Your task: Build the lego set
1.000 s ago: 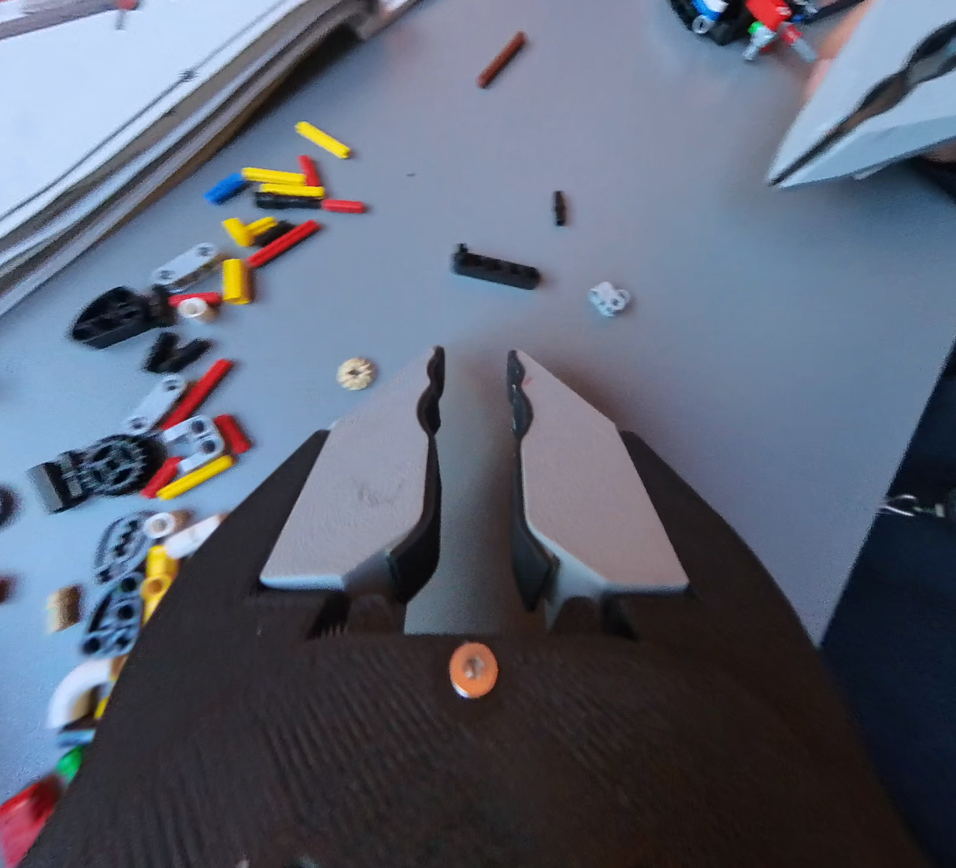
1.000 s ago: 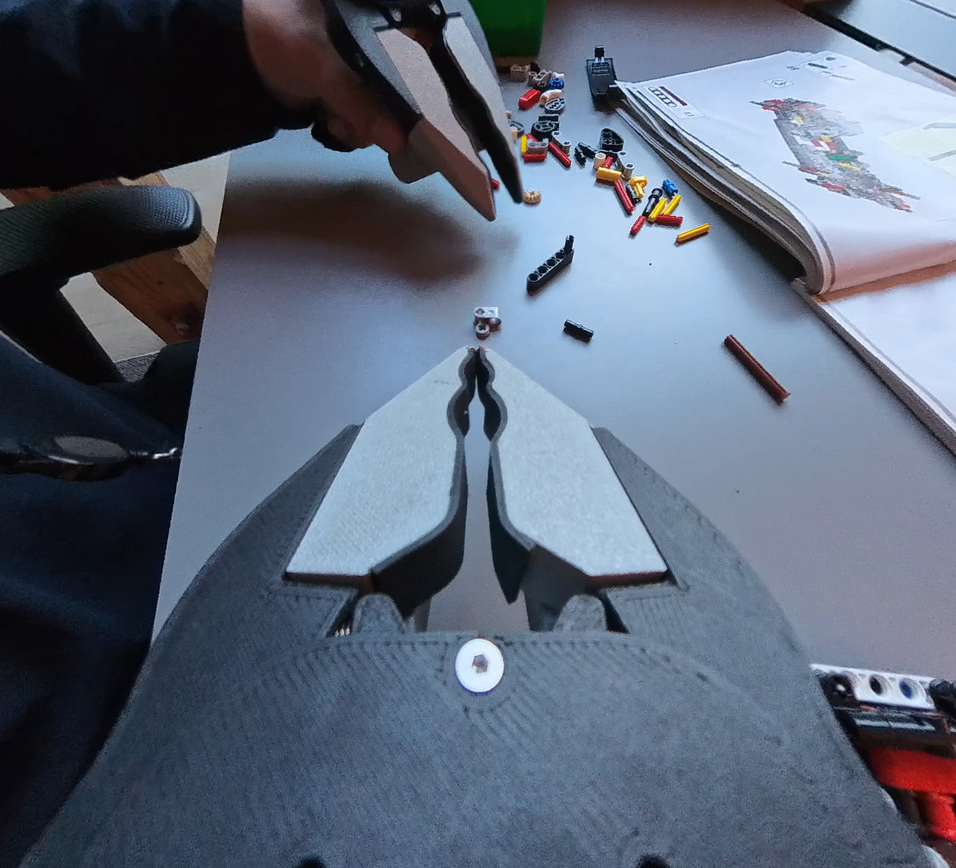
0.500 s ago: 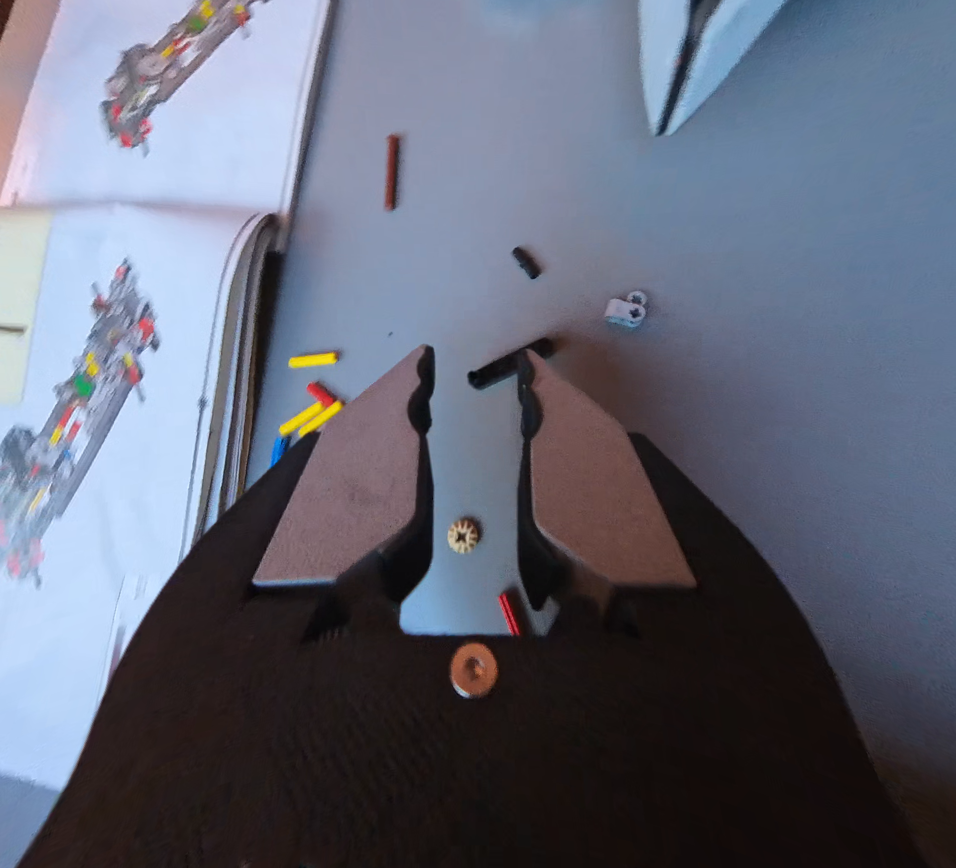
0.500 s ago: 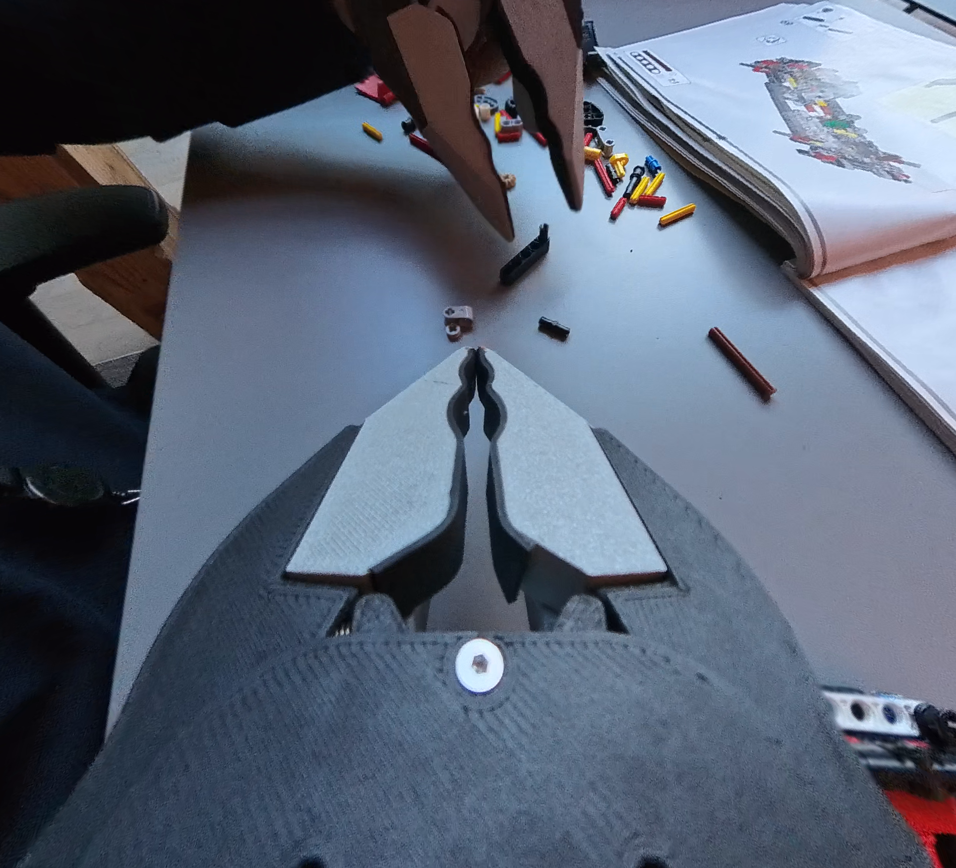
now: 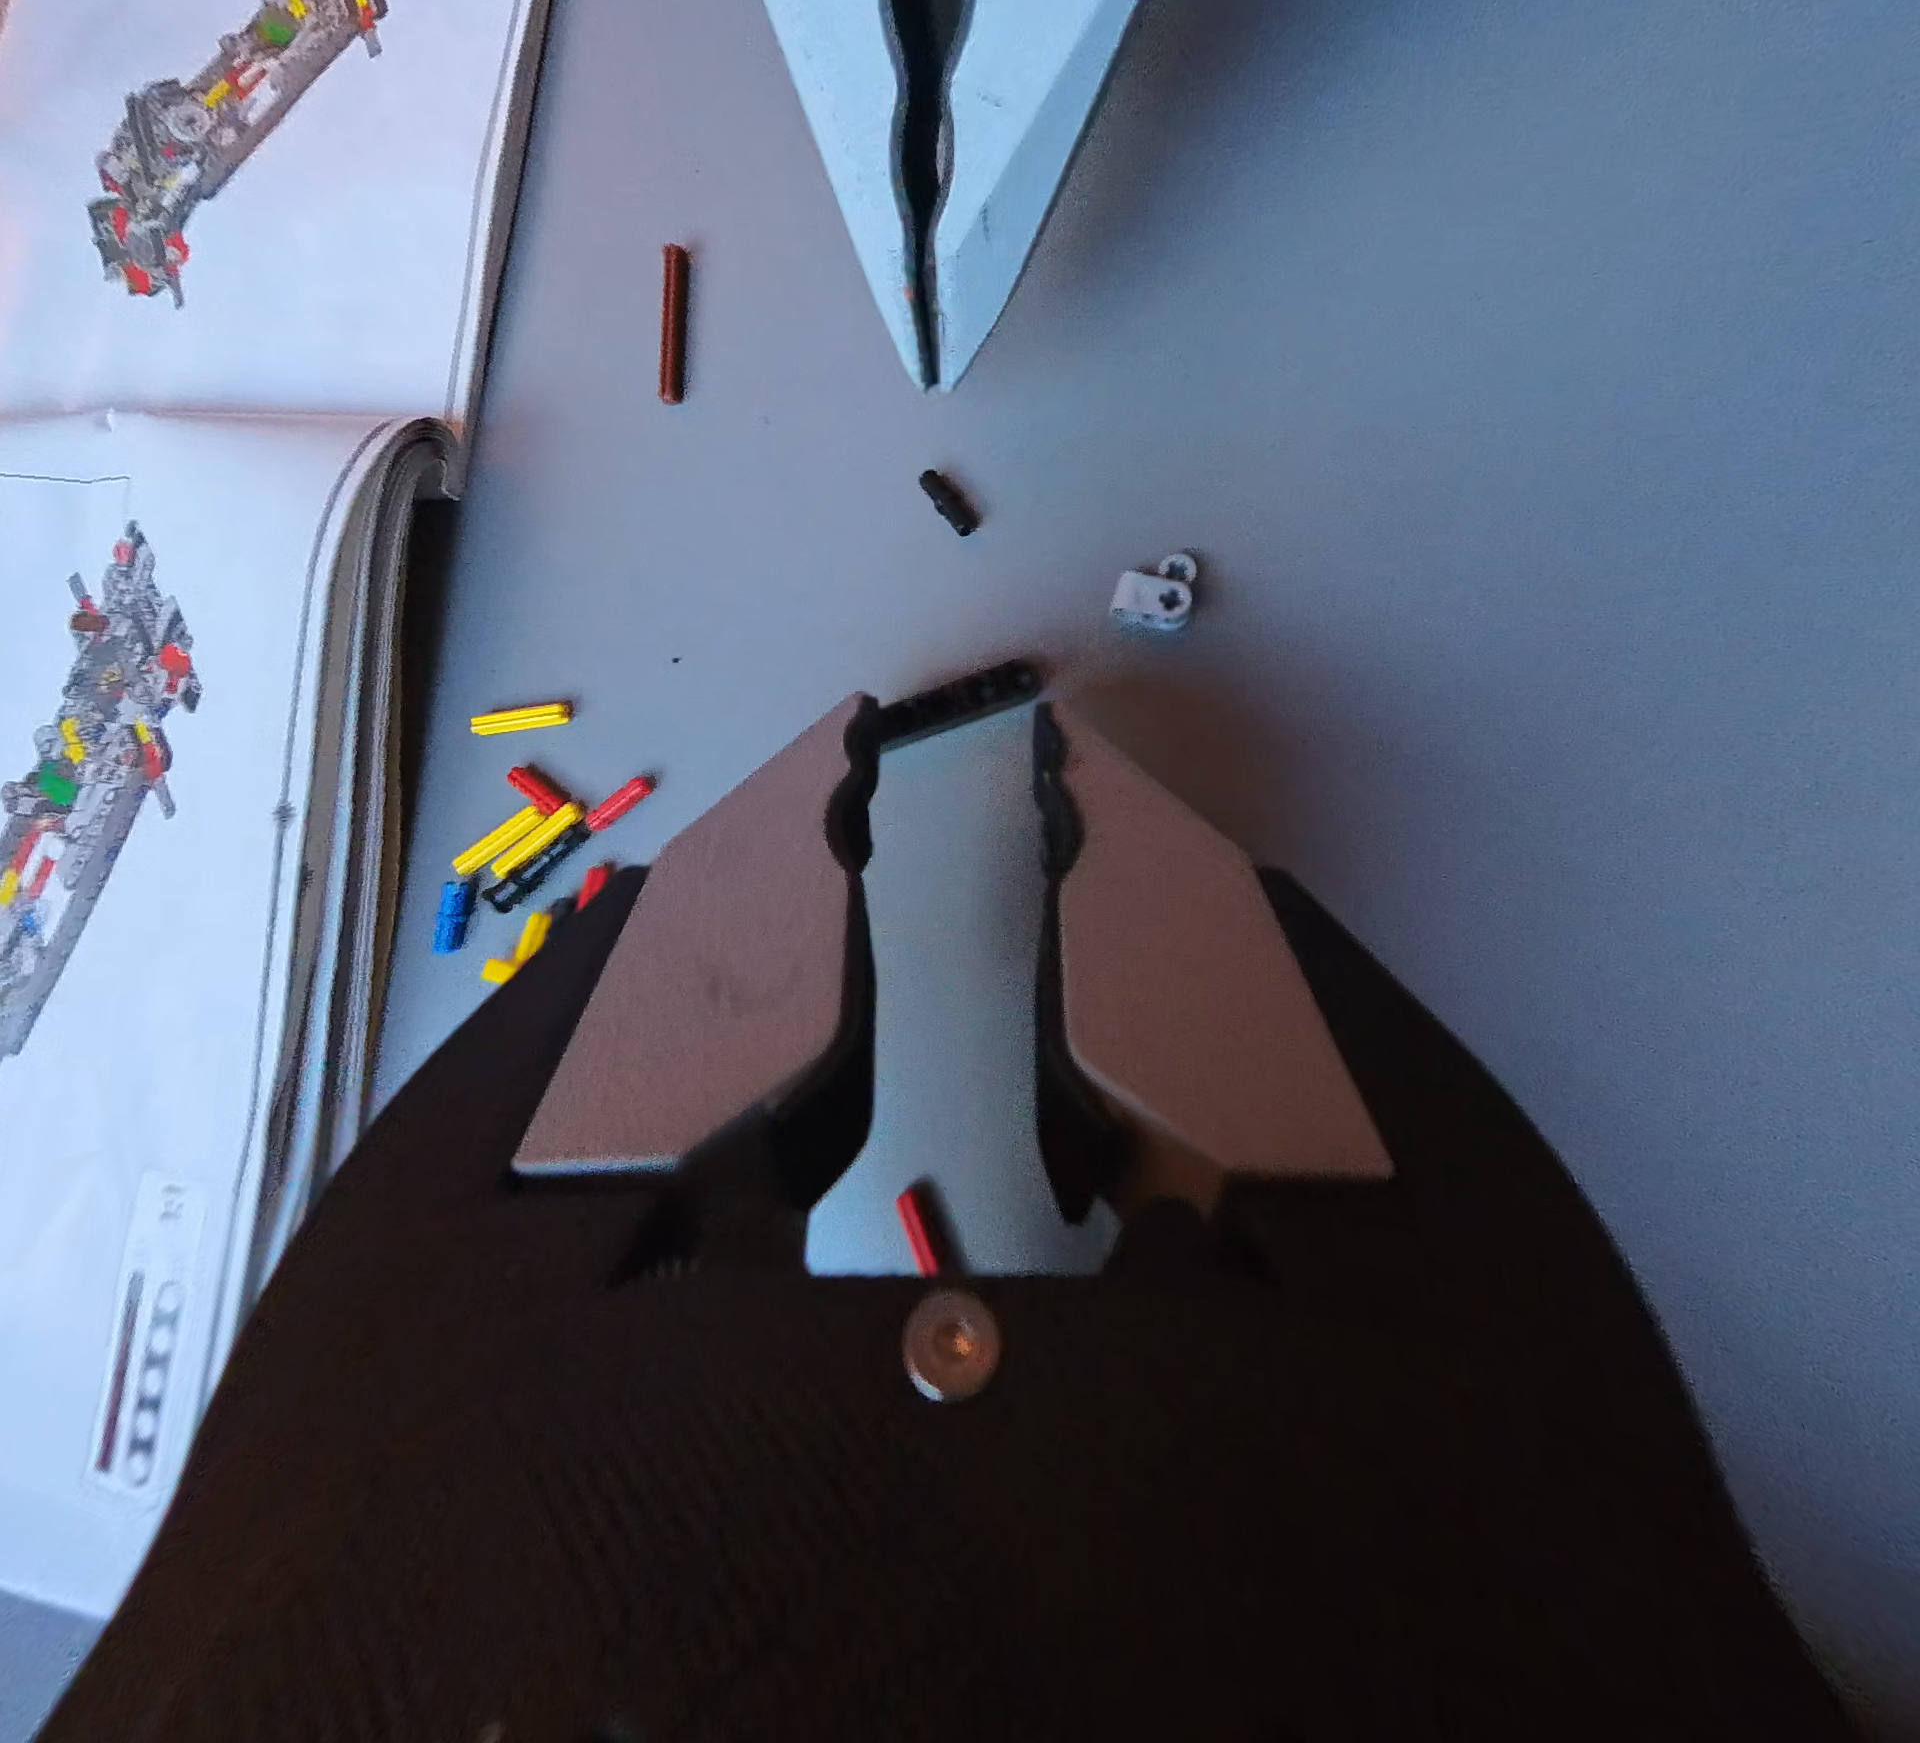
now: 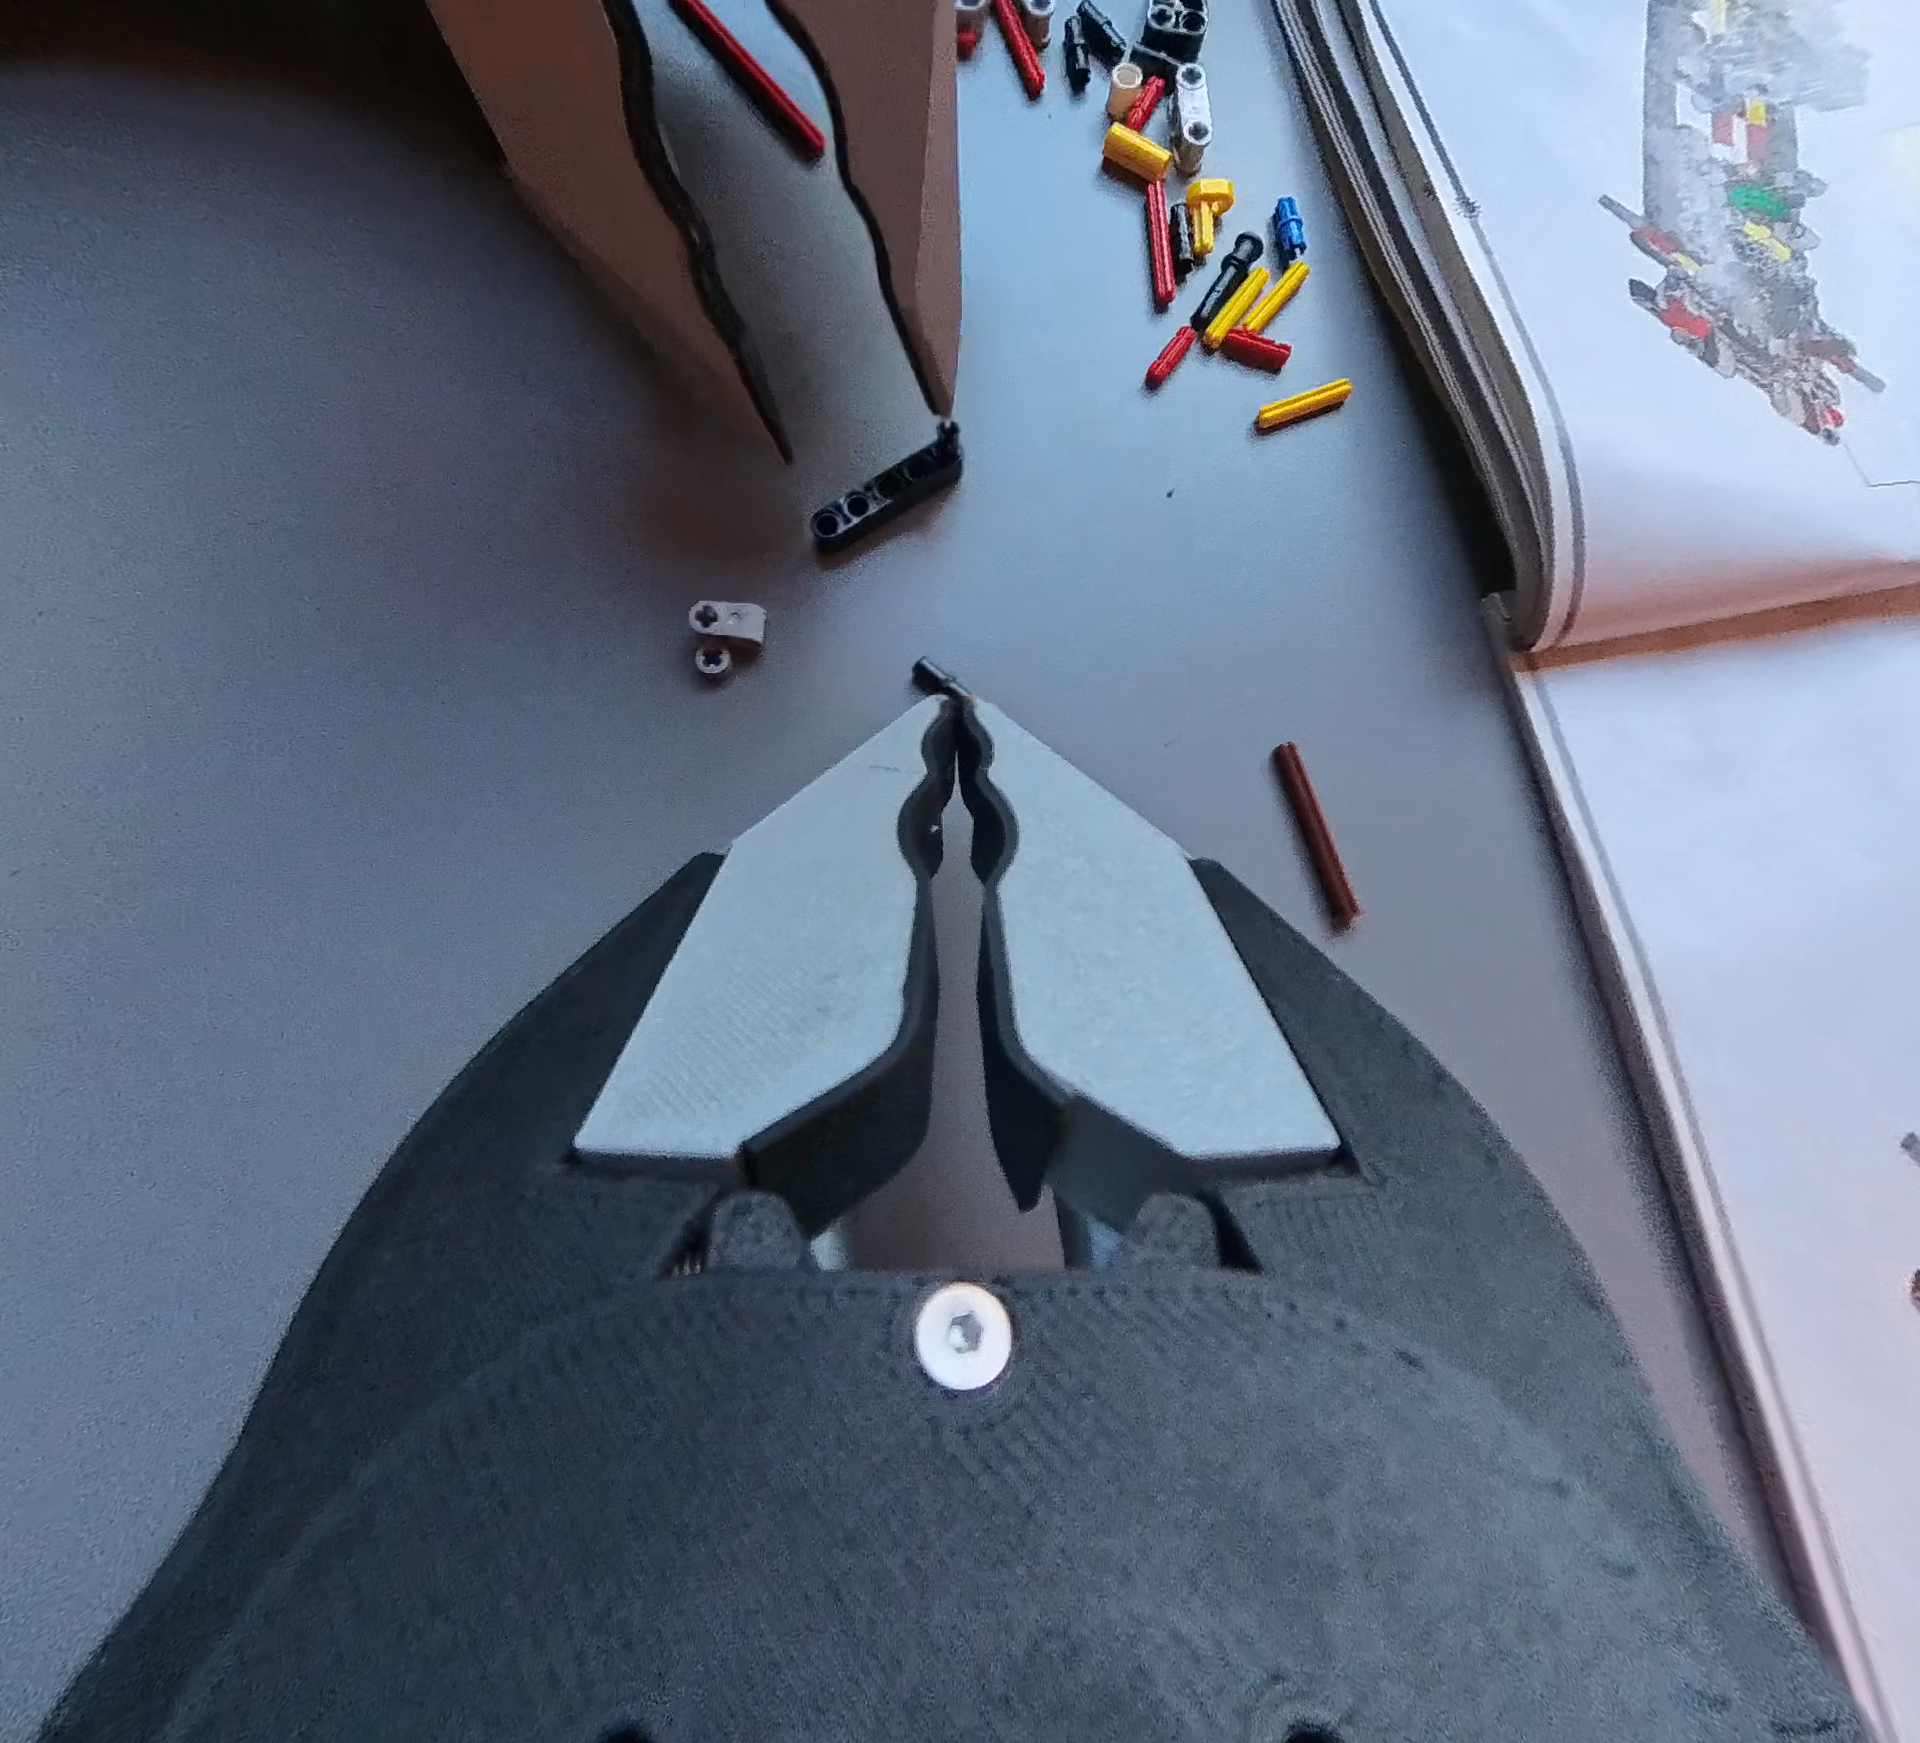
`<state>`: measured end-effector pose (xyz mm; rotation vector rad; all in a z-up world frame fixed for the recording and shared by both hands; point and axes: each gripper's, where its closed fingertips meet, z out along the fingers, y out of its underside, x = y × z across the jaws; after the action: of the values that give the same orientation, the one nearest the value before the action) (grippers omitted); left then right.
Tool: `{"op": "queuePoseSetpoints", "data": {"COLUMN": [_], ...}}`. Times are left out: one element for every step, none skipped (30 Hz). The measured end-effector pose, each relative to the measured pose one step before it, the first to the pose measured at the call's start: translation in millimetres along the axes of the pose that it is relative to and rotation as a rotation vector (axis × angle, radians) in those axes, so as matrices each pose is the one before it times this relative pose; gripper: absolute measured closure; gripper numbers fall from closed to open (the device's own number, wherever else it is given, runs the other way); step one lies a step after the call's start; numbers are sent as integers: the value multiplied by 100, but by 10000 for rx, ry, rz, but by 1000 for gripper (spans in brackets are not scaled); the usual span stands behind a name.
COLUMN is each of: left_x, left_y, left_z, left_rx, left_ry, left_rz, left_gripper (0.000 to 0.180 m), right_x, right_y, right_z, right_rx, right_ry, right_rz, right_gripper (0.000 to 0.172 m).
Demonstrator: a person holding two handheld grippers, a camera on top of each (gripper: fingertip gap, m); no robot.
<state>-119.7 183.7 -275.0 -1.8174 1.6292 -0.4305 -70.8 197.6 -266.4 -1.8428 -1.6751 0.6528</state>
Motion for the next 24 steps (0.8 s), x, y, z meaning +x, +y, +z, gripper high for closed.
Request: {"op": "queuePoseSetpoints", "data": {"left_x": [-218,-222,-340,-401,-342,-321,-144,154,299,281,377,502,134,-193,-354,-47,127,338,402,344,311,285,266,230], "left_y": [-16,-18,-41,-69,-61,-14,54,102,212,294,-23,-150,180,50,57,-1,-9,-25,-77,-78,-96,-39,8,46], "left_z": [-359,-301,-216,-74,100,283,437,514,508,480,273,40,75,7,6,3,2,-13,11,21,6,-28,-67,-112], "left_rx": [89,61,33,15,3,-25,-79,-139,-225,-277,-46,71,-119,-45,-72,-49,-30,22,72,99,112,84,49,22], "left_ry": [25,78,33,31,99,136,253,401,424,332,318,339,8,-263,-403,-262,-225,-155,-143,-152,-104,-30,28,57], "left_rz": [102,129,161,206,243,220,147,86,91,85,-1,-46,-126,-333,-524,-664,-634,-496,-438,-428,-415,-378,-332,-249], "left_gripper": [150,145,142,141,140,140,141,142,144,147,154,159,163,170,173,173,173,173,171,167,161,158,155,152], "right_x": [98,46,-27,-102,-125,-68,-27,-2,27,-16,-32,11,80,56,59,95,75,74,111,59,-39,-18,-60,-53], "right_y": [-75,-92,-50,-4,95,186,213,200,164,168,207,176,91,34,-23,-80,-159,-180,-117,-19,67,125,133,-16], "right_z": [-13,-23,-30,0,46,76,108,120,126,97,62,31,-5,-12,11,50,67,120,174,207,254,270,301,246], "right_rx": [-38,24,57,70,43,-10,-36,-59,-80,-106,-135,-127,-68,-37,-40,-47,-25,-17,-52,-107,-150,-164,-148,-39], "right_ry": [-23,-9,-18,-50,-70,-57,-44,-32,-24,-42,-58,-31,10,-17,-45,-35,-44,-55,-40,-89,-139,-105,-98,-60], "right_rz": [-27,-13,13,31,51,65,57,54,36,1,-20,-41,-67,-86,-83,-91,-140,-186,-189,-176,-171,-179,-201,-194], "right_gripper": [172,172,172,172,172,172,172,172,170,168,167,167,166,165,164,162,162,161,160,159,158,157,156,156]}}
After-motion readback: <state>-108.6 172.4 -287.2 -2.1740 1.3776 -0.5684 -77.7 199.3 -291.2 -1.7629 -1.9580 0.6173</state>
